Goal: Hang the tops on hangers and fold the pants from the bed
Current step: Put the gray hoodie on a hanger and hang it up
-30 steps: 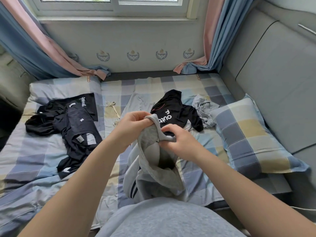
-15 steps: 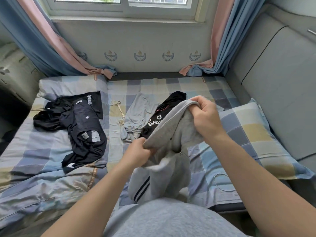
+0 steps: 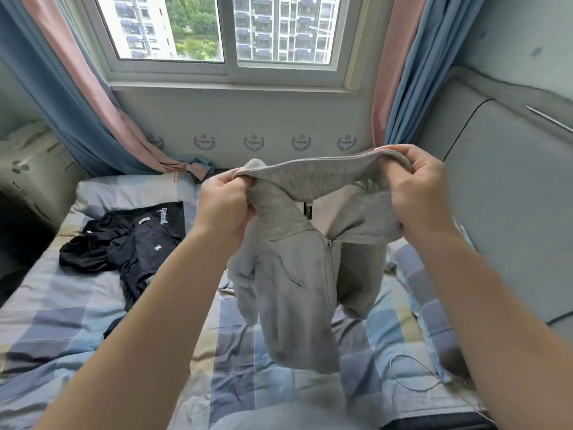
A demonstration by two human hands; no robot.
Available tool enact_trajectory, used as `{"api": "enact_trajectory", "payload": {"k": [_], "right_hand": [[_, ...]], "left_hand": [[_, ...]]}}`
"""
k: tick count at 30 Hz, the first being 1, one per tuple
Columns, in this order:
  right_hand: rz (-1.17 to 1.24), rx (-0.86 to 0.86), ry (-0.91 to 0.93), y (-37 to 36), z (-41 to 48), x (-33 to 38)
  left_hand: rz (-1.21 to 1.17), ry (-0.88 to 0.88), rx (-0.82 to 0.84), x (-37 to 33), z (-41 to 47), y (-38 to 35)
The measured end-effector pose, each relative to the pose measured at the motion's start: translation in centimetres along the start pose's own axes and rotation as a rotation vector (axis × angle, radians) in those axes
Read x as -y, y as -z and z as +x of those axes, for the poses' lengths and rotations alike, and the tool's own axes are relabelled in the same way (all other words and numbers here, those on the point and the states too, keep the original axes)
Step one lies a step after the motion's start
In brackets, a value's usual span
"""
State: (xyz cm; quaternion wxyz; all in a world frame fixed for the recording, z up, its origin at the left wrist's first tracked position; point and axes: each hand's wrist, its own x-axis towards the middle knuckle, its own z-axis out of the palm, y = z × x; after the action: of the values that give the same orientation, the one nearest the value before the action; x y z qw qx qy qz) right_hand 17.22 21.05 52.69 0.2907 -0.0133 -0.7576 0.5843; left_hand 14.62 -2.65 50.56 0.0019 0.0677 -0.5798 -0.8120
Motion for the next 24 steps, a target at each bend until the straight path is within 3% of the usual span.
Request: {"api": "enact_trajectory", "payload": {"k": [4,7,15,20,24], "right_hand": [[-0.009,-0.008,0.059,0.5,0.3,0.9],[-0.022,-0.01,0.042,0.8,-0.8,0.0],[-0.185,0.038,-0.388,0.8,-6.1,-10.4],[-0.483,0.203,-0.468,0.3,-10.3,-15.9],[-0.388,0.198,-0.636,0.2,-12.7,-18.1]], "left_hand": [[-0.02,-0.069,0.061,-2.5,-0.7,-1.1],[0.045,-0.02,0.063,-2.2,-0.8,-0.7],[0.375,0.26,0.022,6.1,-0.5,5.2],[0.513,0.452,-0.04,12.4,-0.8,8.3],[0.496,0.512,-0.062,15.5,-1.9,9.8]]}}
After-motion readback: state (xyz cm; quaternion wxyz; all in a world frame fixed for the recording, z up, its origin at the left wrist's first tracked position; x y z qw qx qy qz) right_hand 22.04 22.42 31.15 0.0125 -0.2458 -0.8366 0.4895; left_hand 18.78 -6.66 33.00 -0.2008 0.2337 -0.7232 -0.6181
